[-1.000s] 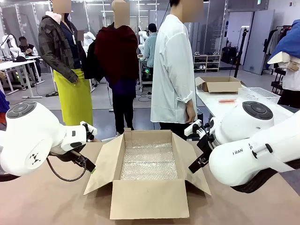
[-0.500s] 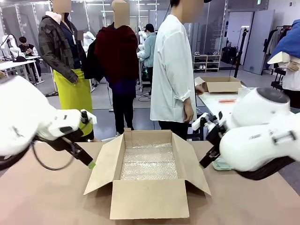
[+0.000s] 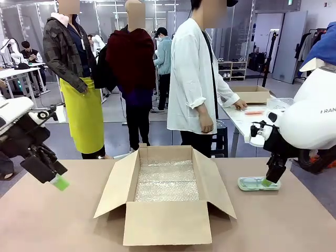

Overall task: Pack the glasses set securely to prepare it for shipping.
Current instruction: Place the Glasses case inside the Package Box.

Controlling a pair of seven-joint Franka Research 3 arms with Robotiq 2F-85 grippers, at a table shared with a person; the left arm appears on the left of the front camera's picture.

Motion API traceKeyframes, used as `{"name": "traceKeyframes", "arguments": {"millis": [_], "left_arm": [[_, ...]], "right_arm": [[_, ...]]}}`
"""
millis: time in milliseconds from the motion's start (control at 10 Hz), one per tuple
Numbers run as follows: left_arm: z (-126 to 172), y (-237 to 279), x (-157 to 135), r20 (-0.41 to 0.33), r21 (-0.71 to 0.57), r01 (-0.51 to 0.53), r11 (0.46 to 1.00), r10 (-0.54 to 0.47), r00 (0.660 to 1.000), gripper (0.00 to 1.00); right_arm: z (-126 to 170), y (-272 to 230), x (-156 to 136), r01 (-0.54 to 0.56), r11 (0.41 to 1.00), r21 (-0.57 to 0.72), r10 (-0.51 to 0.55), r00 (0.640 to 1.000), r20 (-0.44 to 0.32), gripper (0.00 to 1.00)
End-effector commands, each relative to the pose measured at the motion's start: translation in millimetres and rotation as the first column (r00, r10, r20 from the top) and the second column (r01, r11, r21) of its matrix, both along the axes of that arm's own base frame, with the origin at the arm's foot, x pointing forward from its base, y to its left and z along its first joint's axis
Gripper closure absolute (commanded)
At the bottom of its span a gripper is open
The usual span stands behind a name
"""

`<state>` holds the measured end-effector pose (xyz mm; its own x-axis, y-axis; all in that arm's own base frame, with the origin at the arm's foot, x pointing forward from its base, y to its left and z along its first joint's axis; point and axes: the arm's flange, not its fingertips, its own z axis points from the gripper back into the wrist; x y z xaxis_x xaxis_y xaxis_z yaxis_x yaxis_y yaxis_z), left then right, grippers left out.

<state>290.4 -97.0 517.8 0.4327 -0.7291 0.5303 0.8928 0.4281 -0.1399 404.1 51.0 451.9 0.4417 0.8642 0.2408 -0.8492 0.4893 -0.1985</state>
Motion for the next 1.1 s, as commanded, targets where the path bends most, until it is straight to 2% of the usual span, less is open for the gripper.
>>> {"name": "traceKeyframes", "arguments": {"millis": [0,100,300,400,500,600,700,900,1000], "left_arm": [[-12,1,0,0.001,-0.062,-0.038,0.997,0.038,0.999,0.00],[0,0,0,0.000,0.000,0.000,1.000,0.000,1.000,0.00],[0,0,0,0.000,0.000,0.000,1.000,0.000,1.000,0.00],[0,0,0,0.000,0.000,0.000,1.000,0.000,1.000,0.00],[0,0,0,0.000,0.000,0.000,1.000,0.000,1.000,0.00],[0,0,0,0.000,0.000,0.000,1.000,0.000,1.000,0.00],[0,0,0,0.000,0.000,0.000,1.000,0.000,1.000,0.00],[0,0,0,0.000,0.000,0.000,1.000,0.000,1.000,0.00],[0,0,0,0.000,0.000,0.000,1.000,0.000,1.000,0.00]], "right_arm": [[0,4,-6,0.018,1.000,0.011,-0.018,1.000,-0.019,0.00],[0,4,-6,0.018,1.000,0.011,-0.018,1.000,-0.019,0.00],[-1,1,0,0.005,1.000,0.000,-0.005,1.000,-0.005,0.00],[7,-7,23,-0.200,0.978,-0.057,0.197,0.979,-0.056,0.00],[7,-16,47,-0.296,0.944,-0.148,0.287,0.954,-0.083,0.00],[0,-20,64,-0.384,0.911,-0.151,0.370,0.922,-0.114,0.00],[-11,-24,79,-0.428,0.894,-0.130,0.412,0.901,-0.135,0.00],[-41,-29,104,-0.468,0.866,-0.177,0.440,0.881,-0.175,0.00],[-52,-31,115,-0.480,0.864,-0.155,0.458,0.875,-0.156,0.00]]}}
